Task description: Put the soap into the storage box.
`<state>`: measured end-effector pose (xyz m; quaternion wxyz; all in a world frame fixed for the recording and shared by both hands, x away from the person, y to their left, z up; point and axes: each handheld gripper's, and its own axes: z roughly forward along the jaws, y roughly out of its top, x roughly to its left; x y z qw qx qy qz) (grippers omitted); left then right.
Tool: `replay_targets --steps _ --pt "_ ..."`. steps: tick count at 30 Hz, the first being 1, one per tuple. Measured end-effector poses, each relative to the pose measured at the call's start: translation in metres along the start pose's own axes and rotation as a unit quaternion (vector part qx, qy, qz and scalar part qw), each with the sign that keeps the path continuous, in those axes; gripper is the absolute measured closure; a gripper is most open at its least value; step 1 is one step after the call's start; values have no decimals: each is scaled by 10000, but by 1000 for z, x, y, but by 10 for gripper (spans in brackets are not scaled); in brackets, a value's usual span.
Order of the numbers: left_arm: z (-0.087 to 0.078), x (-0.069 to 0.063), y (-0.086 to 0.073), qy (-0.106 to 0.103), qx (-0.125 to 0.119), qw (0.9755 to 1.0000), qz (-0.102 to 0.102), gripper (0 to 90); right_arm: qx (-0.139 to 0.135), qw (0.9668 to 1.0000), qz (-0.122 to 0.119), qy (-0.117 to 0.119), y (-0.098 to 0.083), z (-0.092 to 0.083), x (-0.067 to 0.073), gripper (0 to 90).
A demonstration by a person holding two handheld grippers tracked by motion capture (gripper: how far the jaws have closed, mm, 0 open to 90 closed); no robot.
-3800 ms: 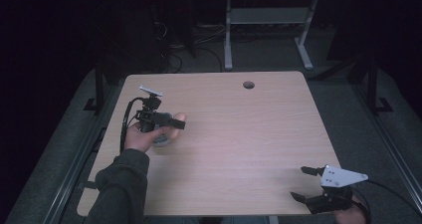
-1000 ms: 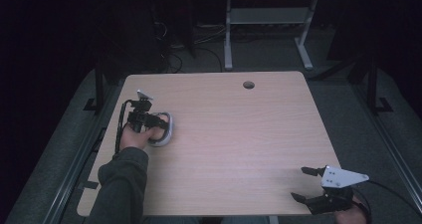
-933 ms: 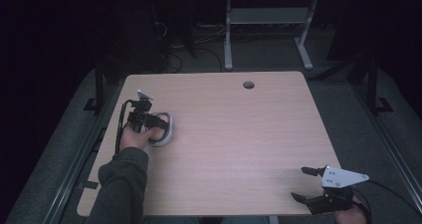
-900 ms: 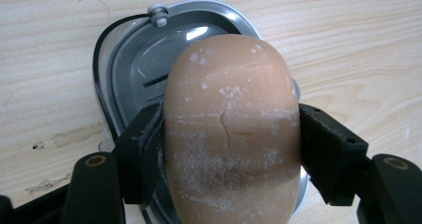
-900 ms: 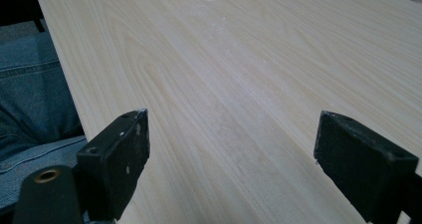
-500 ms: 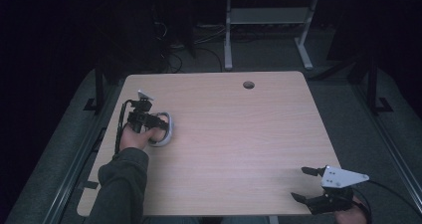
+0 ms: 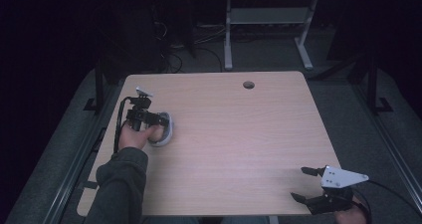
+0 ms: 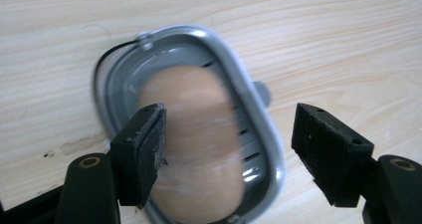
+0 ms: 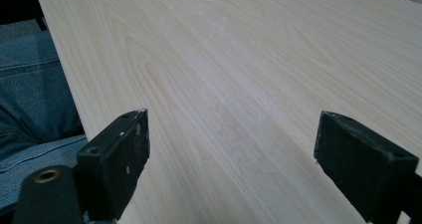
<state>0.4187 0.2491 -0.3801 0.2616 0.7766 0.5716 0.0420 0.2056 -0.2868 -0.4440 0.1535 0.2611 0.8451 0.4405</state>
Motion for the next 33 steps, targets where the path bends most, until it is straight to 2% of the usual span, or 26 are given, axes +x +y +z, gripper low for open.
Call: replay_targets --steps 7,13,20,27,33 --pt "-2 -2 -1 -68 -5 9999 94 291 14 10000 0 6 0 0 0 138" --pt "-4 -4 -4 -228 -69 9997 112 292 24 10000 12 1 0 1 0 138" --pt "-10 -6 -6 -322 -163 9992 166 292 51 10000 4 5 1 1 1 138" --pt "-15 -6 -10 -539 -223 9981 222 280 66 10000 -15 -5 0 2 0 138" --pt "-17 -8 -13 -633 -282 9972 292 277 72 10000 -20 -11 1 2 0 138"
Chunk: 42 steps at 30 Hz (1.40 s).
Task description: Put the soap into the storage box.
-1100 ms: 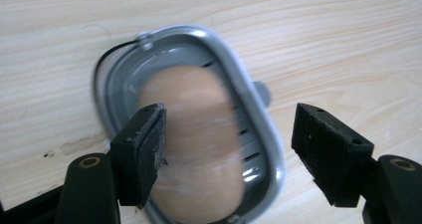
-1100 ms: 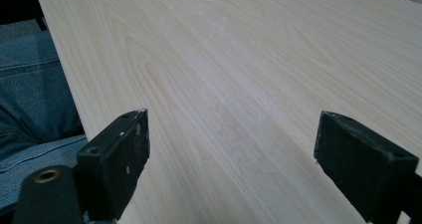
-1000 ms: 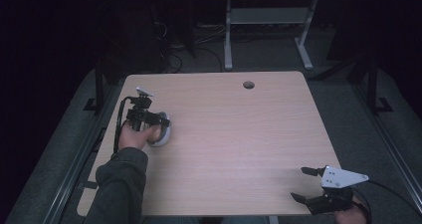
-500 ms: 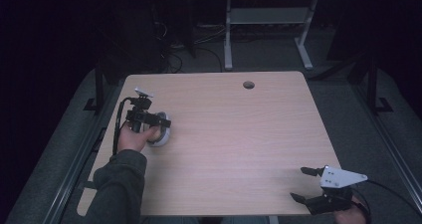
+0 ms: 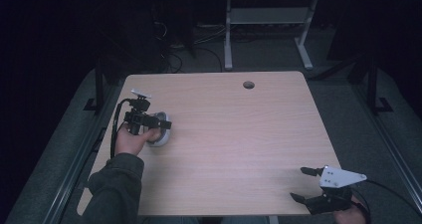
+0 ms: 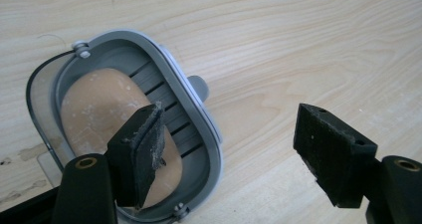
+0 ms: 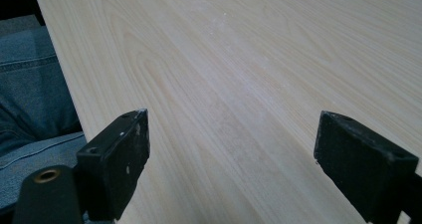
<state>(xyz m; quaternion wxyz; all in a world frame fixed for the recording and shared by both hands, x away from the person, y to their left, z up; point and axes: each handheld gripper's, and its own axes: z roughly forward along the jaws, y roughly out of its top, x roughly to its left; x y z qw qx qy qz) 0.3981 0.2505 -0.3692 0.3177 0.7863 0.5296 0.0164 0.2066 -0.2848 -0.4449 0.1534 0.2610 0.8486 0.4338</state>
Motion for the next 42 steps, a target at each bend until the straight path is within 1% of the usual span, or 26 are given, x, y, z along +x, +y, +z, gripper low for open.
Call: replay_targets --steps 4,9,11,12,13,14,15,16,17,19,21,23,24,27,31,33,34,37,39,41,42 --pt "-2 -2 -1 -29 -33 10000 24 276 7 10000 15 -4 0 0 0 138" --pt "-4 -8 -2 -112 -99 9998 117 270 14 10000 12 -12 0 0 0 138" --pt "-5 -10 -3 -167 -106 9997 168 269 18 10000 1 -13 0 0 0 138" --pt "-5 -12 -3 -192 -136 9996 157 269 24 10000 5 -9 0 0 0 138" --pt "-5 -13 -3 -227 -130 9995 200 269 23 10000 0 -11 0 0 0 138" --pt "-5 -14 -3 -261 -154 9994 195 270 24 10000 19 -21 0 0 0 138" --pt "-5 -15 -4 -297 -135 9992 225 269 19 10000 11 -23 0 0 0 138" --pt "-5 -16 -4 -296 -152 9992 222 269 10 10000 2 -26 0 0 0 138" --pt "-6 -16 -5 -326 -155 9990 261 269 11 10000 1 -30 0 0 0 138" --pt "-5 -17 -5 -360 -188 9989 243 269 13 10000 4 -31 0 -1 0 138" --pt "-6 -20 -6 -400 -186 9986 304 268 22 10000 16 -38 0 -1 0 138" --pt "-6 -22 -7 -431 -225 9983 318 268 29 10000 28 -40 -1 -1 0 138" --pt "-6 -23 -7 -439 -196 9982 365 268 35 10000 37 -37 -1 -1 0 138" --pt "-7 -26 -7 -458 -244 9979 394 264 47 10000 35 -44 -1 -1 -1 138" --pt "-6 -28 -9 -487 -242 9977 410 262 47 10000 35 -51 -1 -1 -1 138" --pt "-6 -28 -10 -534 -254 9974 416 260 53 10000 29 -54 -1 -1 -1 138" --pt "-6 -29 -10 -522 -226 9973 458 259 55 10000 30 -59 -1 -1 -1 138" --pt "-5 -30 -11 -546 -243 9971 478 259 58 10000 35 -59 -1 -1 -1 138" --pt "-5 -33 -13 -593 -250 9966 513 259 51 9999 65 -69 -2 -1 -1 138" --pt "-4 -35 -15 -631 -273 9964 506 257 52 9999 69 -79 -2 -1 -1 138" --pt "-4 -35 -15 -661 -247 9960 542 255 58 9999 63 -77 -2 -1 -1 138"
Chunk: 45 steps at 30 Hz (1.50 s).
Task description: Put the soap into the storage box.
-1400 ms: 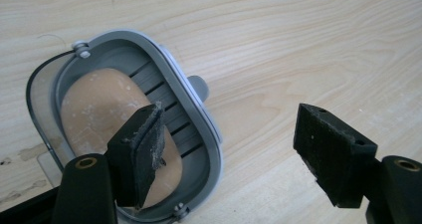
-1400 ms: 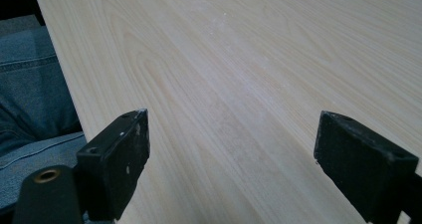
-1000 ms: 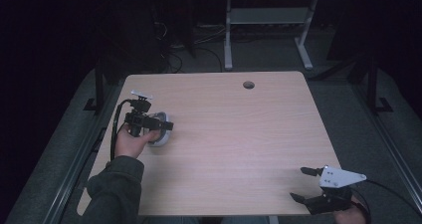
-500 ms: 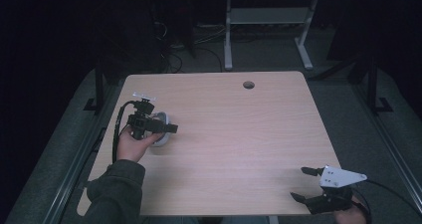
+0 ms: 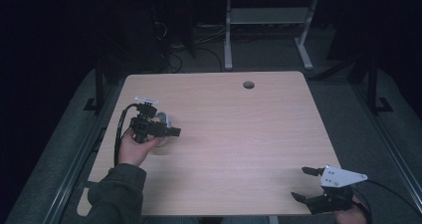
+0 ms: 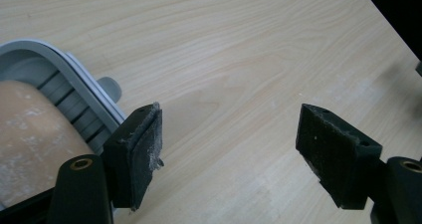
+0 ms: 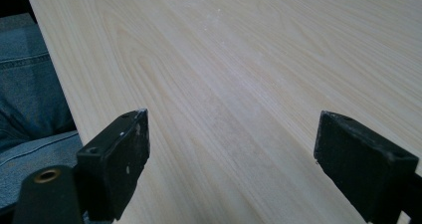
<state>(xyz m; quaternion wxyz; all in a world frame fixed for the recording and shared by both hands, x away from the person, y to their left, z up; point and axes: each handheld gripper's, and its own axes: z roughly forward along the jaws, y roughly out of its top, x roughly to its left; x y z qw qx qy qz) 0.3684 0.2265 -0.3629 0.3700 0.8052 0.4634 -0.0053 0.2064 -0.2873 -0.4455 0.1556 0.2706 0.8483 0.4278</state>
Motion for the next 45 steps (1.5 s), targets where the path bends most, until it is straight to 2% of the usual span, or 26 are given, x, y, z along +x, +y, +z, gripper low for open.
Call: replay_targets --steps 9,17,26,34,45 --pt "2 -9 -5 -67 -5 9999 120 255 13 10000 1 -2 0 1 0 138" --pt "4 -15 -17 -144 49 9996 247 254 42 10000 -8 9 0 2 0 138" --pt "3 -18 -31 -309 -16 9992 263 253 41 10000 27 7 -1 2 0 138" --pt "1 -21 -44 -372 -93 9989 285 252 55 10000 40 17 -1 3 1 138" --pt "1 -25 -68 -481 -83 9984 293 249 71 10000 54 15 -2 4 1 138"
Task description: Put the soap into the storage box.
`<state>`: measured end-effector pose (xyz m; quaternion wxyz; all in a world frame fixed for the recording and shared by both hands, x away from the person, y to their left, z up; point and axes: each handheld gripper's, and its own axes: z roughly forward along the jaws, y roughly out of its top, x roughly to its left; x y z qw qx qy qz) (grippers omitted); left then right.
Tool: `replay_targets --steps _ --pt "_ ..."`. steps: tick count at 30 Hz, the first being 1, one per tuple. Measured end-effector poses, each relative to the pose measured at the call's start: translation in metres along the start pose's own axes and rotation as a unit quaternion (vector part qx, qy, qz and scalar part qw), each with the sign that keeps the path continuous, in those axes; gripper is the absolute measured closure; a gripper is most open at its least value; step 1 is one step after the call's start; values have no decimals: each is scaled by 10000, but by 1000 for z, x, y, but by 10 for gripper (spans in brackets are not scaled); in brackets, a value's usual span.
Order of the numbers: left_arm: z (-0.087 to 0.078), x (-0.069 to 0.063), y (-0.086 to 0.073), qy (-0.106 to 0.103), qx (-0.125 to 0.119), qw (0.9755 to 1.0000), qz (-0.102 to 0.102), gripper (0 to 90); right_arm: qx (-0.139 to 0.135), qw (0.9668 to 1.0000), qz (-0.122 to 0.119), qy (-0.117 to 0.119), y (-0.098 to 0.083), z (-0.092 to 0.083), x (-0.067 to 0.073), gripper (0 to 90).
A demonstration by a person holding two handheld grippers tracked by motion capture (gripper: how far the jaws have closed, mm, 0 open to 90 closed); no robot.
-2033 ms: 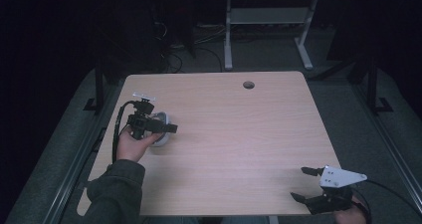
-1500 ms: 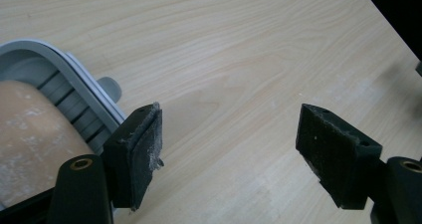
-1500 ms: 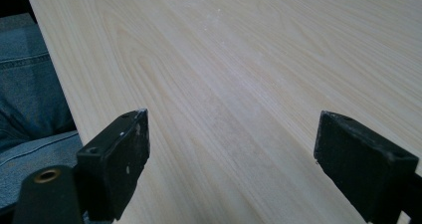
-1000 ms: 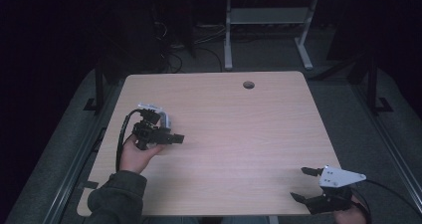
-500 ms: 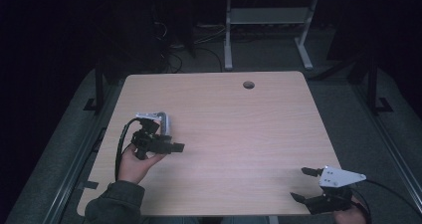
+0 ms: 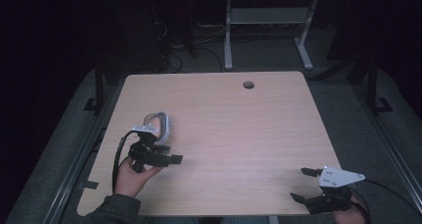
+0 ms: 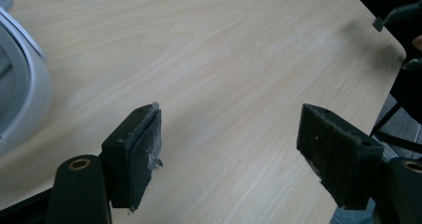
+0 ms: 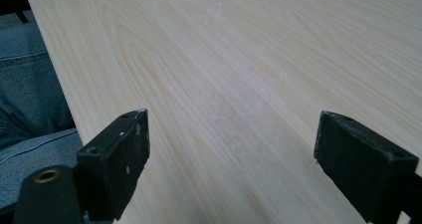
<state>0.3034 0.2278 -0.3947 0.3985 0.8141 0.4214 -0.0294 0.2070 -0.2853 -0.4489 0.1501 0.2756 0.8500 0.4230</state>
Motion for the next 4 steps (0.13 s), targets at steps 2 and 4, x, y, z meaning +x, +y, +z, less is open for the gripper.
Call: replay_targets --steps 2,4 --pt "-3 -2 -11 -66 -53 10000 -2 248 6 10000 -17 0 0 0 0 138" --pt "-4 -4 -19 -83 -95 9999 -12 247 7 10000 -20 14 0 1 0 138"
